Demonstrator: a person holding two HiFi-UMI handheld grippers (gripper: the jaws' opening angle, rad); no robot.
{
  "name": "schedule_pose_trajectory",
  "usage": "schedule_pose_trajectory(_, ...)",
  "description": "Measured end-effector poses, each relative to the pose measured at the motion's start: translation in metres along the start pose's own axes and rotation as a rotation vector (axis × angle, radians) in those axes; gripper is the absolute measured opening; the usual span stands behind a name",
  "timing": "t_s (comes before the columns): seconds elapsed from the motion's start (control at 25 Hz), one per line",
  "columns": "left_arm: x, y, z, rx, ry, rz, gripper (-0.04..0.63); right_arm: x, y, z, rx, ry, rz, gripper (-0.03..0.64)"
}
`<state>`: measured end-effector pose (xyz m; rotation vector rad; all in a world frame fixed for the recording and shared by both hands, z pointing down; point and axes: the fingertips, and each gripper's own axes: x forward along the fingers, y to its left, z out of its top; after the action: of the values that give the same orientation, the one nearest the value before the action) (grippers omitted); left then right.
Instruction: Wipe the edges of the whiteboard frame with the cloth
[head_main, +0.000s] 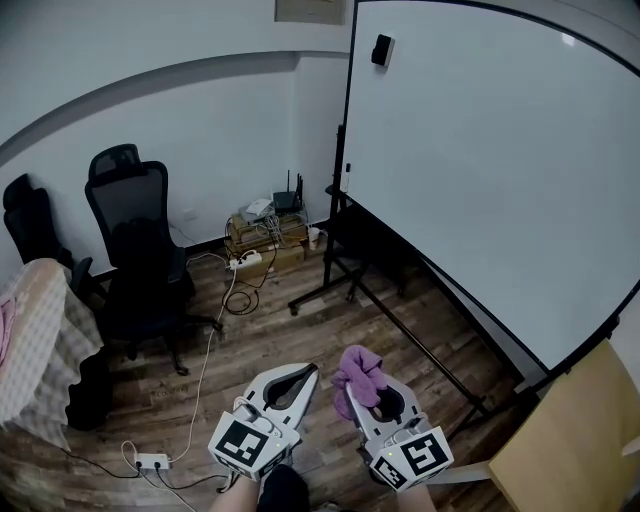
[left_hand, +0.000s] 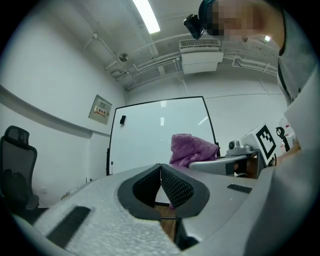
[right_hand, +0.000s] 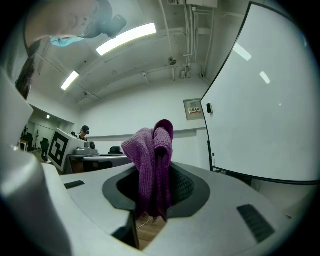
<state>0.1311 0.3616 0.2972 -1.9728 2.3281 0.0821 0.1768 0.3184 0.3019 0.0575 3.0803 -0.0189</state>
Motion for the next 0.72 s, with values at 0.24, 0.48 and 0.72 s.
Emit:
schedule_pose_trajectory(0.24, 0.031, 0.057, 0.003, 0.010, -0.006, -0.049, 0.017, 0.061, -0.020, 0.006, -0.003, -0.007, -0.039, 0.112)
schedule_pose_trajectory(0.48, 0.049, 0.112, 0.002, -0.009, 0.003, -0.084, 0.017, 0.119, -0.027, 0.001, 0.002, 0.002, -0.068, 0.112)
schedule_pose_trajectory(0.72, 0.056, 0.165, -0.001, -0.003, 0.009, -0.108, 0.017, 0.172, -0.028, -0.002, 0.008, -0.009, -0.096, 0.112)
